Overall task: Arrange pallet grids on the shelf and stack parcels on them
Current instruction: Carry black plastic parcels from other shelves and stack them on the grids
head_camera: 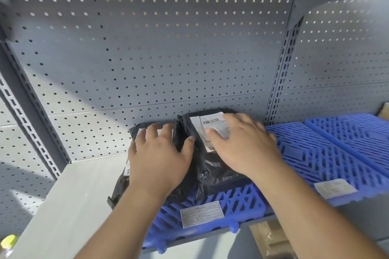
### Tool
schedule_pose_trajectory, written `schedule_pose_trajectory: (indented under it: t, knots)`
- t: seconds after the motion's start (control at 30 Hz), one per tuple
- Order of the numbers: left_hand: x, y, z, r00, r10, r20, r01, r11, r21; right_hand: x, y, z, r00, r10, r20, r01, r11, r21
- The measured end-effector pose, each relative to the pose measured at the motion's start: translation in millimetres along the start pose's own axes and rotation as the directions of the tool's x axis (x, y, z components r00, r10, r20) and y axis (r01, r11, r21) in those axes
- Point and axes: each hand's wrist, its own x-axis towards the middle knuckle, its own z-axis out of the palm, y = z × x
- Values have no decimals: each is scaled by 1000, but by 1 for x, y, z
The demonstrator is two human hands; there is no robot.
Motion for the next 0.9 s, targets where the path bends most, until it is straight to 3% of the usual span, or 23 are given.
schedule_pose_trajectory:
  t: [0.4,0.67,0.9]
  knots:
    - [-50,133,9,938,347,-25,-347,938,-23,-66,121,-56,965,219,-143,-217,976,27]
    - [-145,266,45,828,558,49,-554,829,-80,-155,258,-103,886,414,-206,-421,907,12]
    - [-258,373,85,692,706,151,-680,708,-190,-259,369,-137,769,584,-261,-599,801,27]
